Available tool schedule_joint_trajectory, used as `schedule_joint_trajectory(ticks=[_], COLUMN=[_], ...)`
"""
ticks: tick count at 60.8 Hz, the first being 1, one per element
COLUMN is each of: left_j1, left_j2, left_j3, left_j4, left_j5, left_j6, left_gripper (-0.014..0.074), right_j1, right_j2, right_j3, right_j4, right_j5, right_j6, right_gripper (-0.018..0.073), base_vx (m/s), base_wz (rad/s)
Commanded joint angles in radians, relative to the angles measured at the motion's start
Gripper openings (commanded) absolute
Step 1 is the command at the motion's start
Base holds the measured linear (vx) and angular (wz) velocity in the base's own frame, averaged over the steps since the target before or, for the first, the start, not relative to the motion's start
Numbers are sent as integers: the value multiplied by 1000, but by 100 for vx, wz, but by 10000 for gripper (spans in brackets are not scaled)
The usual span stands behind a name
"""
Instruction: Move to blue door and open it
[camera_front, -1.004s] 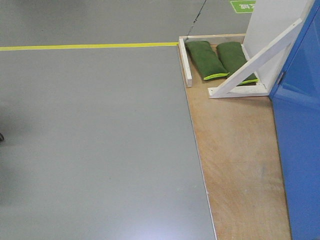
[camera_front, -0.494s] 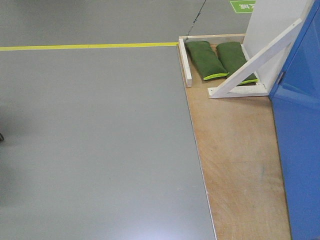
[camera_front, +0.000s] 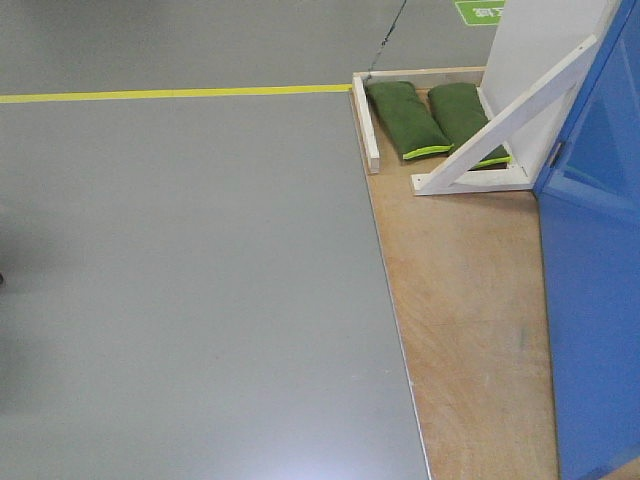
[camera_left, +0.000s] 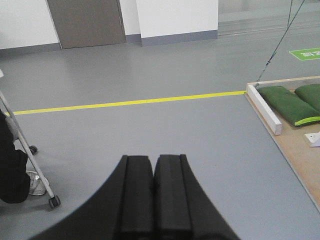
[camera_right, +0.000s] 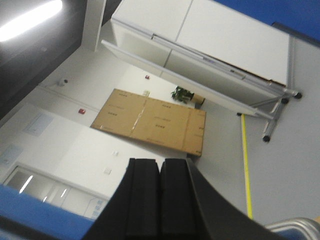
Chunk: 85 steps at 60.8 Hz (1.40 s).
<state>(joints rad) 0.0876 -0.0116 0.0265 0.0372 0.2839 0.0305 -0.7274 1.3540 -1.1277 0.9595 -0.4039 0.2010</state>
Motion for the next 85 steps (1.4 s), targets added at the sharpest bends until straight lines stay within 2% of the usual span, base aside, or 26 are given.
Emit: schedule_joint_trajectory(ticks=[1,10,19,24,34,40,71,85], left_j1=[-2,-2,-2,-2,-2,-2,-2,-2], left_j2=[-15,-15,-15,-15,-15,-15,-15,-15], left_j3=[5,5,5,5,5,5,5,5], left_j4=[-8,-8,-8,-8,-8,-8,-8,-8], left_j5=[-86,-86,-86,-86,-86,-86,-86,-86], left_j6=[-3,-3,-3,-3,-3,-3,-3,-3], left_gripper=[70,70,70,70,70,70,70,70], right_j1=[70,76,76,76,76,76,76,76], right_j2=[-33,-59,-78,-86,-110,-123,-144,-159], right_j3=[-48,-48,-48,-48,-49,-49,-49,-49], right_j4=[-142,-116,-15,56,282,359,494,484], right_j5=[208,256,309,356,498,601,1103,1200], right_j6=[-23,-23,-23,-23,-23,-23,-23,-23], right_gripper=[2,2,2,2,2,2,2,2], base_vx=[-1,0,0,0,0,0,0,0], base_wz=[-3,-1,0,0,0,0,0,0])
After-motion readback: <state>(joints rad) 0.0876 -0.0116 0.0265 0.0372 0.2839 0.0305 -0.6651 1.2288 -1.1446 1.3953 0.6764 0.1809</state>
